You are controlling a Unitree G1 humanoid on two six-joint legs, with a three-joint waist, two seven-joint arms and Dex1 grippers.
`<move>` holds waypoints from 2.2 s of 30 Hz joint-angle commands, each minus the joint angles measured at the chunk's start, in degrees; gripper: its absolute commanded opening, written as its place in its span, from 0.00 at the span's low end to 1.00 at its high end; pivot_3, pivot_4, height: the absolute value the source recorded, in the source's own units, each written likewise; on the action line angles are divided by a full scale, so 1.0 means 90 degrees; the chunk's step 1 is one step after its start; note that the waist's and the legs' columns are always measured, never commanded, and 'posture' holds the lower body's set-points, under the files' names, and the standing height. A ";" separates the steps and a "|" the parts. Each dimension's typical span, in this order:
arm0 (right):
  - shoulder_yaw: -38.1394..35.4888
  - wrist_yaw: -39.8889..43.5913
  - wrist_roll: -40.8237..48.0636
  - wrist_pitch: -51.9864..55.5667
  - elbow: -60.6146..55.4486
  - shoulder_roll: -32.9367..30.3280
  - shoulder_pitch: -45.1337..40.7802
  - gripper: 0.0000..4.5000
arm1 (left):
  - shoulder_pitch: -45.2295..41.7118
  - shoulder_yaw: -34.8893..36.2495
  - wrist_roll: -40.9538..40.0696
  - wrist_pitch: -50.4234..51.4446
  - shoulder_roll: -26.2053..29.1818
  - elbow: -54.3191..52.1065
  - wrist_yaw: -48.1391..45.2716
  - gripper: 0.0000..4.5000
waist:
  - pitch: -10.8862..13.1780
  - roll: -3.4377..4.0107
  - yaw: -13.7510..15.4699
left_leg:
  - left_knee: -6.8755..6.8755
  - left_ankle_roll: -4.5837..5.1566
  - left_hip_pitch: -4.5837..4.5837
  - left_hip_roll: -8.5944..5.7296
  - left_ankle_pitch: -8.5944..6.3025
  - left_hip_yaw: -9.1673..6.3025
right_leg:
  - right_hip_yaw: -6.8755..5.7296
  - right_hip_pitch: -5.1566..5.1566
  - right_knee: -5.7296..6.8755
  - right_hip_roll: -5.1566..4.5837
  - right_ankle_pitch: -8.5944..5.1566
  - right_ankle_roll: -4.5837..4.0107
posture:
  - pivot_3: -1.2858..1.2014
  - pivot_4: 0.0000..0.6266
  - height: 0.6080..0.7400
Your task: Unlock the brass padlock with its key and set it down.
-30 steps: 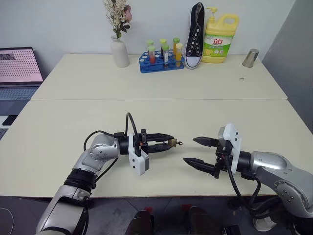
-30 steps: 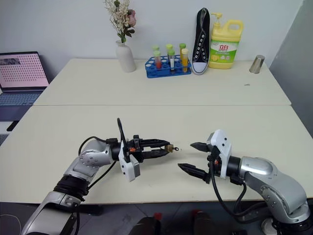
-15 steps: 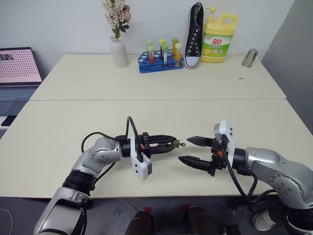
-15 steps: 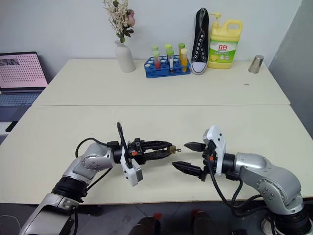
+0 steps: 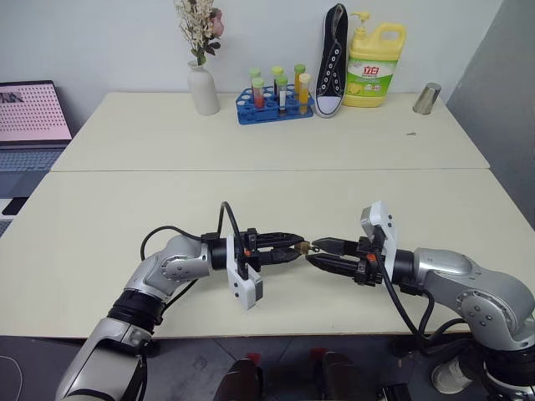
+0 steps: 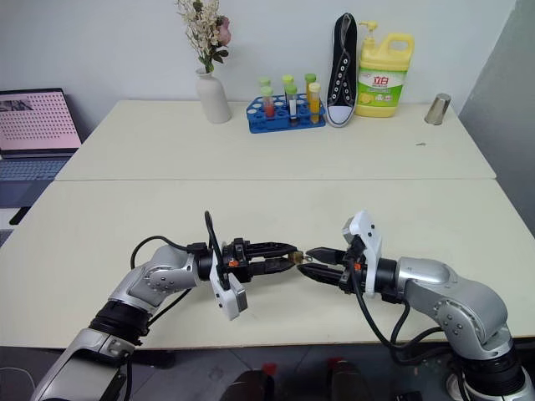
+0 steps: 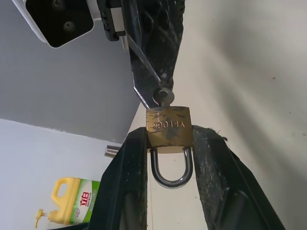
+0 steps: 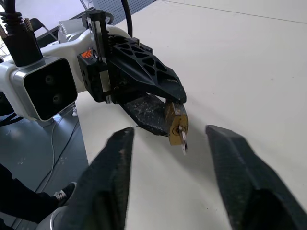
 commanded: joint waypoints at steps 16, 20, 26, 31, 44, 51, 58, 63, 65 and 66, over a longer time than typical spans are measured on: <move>-0.0041 0.0144 0.0311 0.0182 0.0029 -0.0072 -0.0259 0.00 | -0.0176 -0.0090 0.0236 -0.0113 0.0035 -0.0056 0.0387 0.21 | 0.0000 0.0000 0.0000 | 0.0000 0.0000 0.0000 -0.0001 0.0000 0.0000 | 0.0000 0.0000 0.0000 0.0000 0.0000 0.0000 | 0.52 0.24 1.00; -0.0273 0.0065 0.1048 0.1015 0.0280 -0.0180 -0.0452 0.00 | -0.0226 -0.0071 0.0590 -0.0354 0.0076 0.0003 0.0556 0.21 | 0.0000 0.0000 0.0001 | 0.0000 0.0000 0.0000 0.0000 0.0000 0.0001 | 0.0002 0.0000 0.0000 0.0000 0.0000 0.0000 | 0.52 0.24 1.00; -0.0702 -0.0921 0.2678 0.2520 0.1048 0.0240 -0.0870 0.00 | -0.0387 -0.0060 0.1062 -0.0604 0.0073 0.0231 0.0901 0.21 | 0.0000 0.0000 -0.0002 | -0.0001 0.0001 -0.0001 0.0002 0.0000 0.0001 | 0.0001 0.0000 0.0000 0.0000 0.0000 -0.0001 | 0.52 0.24 1.00; -0.0998 -0.1822 0.3679 0.3096 0.1709 0.0507 -0.1170 0.00 | -0.0479 -0.0080 0.1345 -0.0676 0.0106 0.0363 0.1199 0.21 | 0.0001 0.0001 0.0003 | -0.0001 0.0001 -0.0002 0.0001 0.0000 0.0001 | 0.0002 -0.0002 0.0003 -0.0001 0.0001 -0.0001 | 0.52 0.24 1.00; -0.0708 -0.3339 0.5484 0.2779 0.2340 0.0342 -0.1337 0.00 | -0.0490 -0.0099 0.1712 -0.0564 0.0169 0.0298 0.1707 0.21 | 0.0001 0.0003 -0.0004 | -0.0002 0.0005 -0.0005 0.0002 -0.0002 0.0002 | 0.0002 -0.0004 0.0003 -0.0002 0.0001 -0.0001 | 0.52 0.24 1.00; -0.0278 -0.3921 0.6400 0.2322 0.2466 0.0078 -0.1360 0.00 | -0.0515 -0.0167 0.1791 -0.0555 0.0210 0.0301 0.1859 0.21 | 0.0001 0.0003 -0.0004 | -0.0001 0.0006 -0.0007 0.0004 -0.0003 0.0002 | 0.0003 -0.0004 0.0003 -0.0002 0.0001 -0.0001 | 0.52 0.24 1.00; 0.0023 -0.3684 0.6032 0.2194 0.2168 -0.0141 -0.1442 0.00 | -0.0491 -0.0193 0.1744 -0.0484 0.0241 0.0294 0.1886 0.21 | 0.0001 0.0003 -0.0004 | -0.0002 0.0007 -0.0008 0.0005 -0.0003 0.0000 | 0.0002 -0.0005 0.0003 -0.0002 0.0001 -0.0001 | 0.52 0.24 1.00; 0.0176 -0.2420 0.4599 0.2184 0.1399 -0.0637 -0.1352 0.38 | -0.0464 -0.0192 0.1652 -0.0350 0.0247 0.0298 0.1888 0.21 | 0.0002 0.0005 0.0003 | -0.0001 0.0008 -0.0013 0.0006 -0.0004 -0.0002 | 0.0000 -0.0007 0.0002 -0.0004 0.0000 -0.0001 | 0.52 0.24 1.00; 0.0379 -0.1658 0.3599 0.1773 0.1052 -0.1013 -0.1257 0.54 | -0.0455 -0.0224 0.1566 -0.0309 0.0250 0.0313 0.1863 0.21 | 0.0002 0.0005 0.0003 | 0.0000 0.0008 -0.0015 0.0005 -0.0004 -0.0002 | -0.0002 -0.0009 0.0001 -0.0004 0.0000 -0.0001 | 0.52 0.24 1.00; 0.0470 -0.1326 0.3185 0.1573 0.0936 -0.1170 -0.1214 0.63 | -0.0451 -0.0240 0.1530 -0.0288 0.0253 0.0316 0.1850 0.21 | 0.0002 0.0006 0.0003 | 0.0000 0.0008 -0.0016 0.0005 -0.0004 -0.0003 | -0.0002 -0.0010 0.0000 -0.0003 0.0000 0.0000 | 0.52 0.24 1.00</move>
